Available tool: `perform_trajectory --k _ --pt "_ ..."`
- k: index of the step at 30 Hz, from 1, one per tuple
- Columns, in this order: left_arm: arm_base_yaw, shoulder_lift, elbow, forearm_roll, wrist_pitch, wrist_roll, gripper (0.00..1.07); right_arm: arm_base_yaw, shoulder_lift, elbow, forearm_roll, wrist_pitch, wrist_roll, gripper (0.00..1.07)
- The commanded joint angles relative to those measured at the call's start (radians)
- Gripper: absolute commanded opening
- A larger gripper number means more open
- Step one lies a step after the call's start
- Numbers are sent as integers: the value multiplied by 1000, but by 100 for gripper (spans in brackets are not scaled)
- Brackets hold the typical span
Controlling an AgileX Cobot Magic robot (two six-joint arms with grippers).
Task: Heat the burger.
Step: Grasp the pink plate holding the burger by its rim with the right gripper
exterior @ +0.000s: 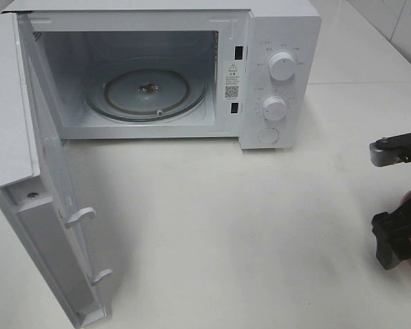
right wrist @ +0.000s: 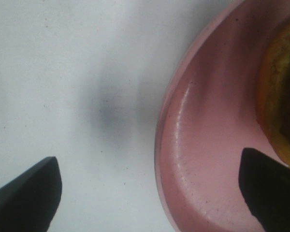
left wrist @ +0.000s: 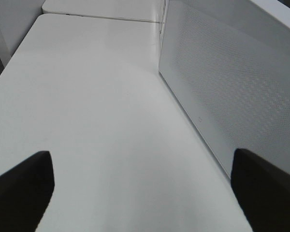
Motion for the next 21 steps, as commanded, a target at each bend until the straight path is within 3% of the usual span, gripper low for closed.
perform_trajectory --k 1,21 --pt "3 -16 2 -8 -14 0 91 -6 23 19 -10 -38 15 93" --pt "3 -16 2 -8 -14 0 91 -6 159 47 -59 -173 70 90"
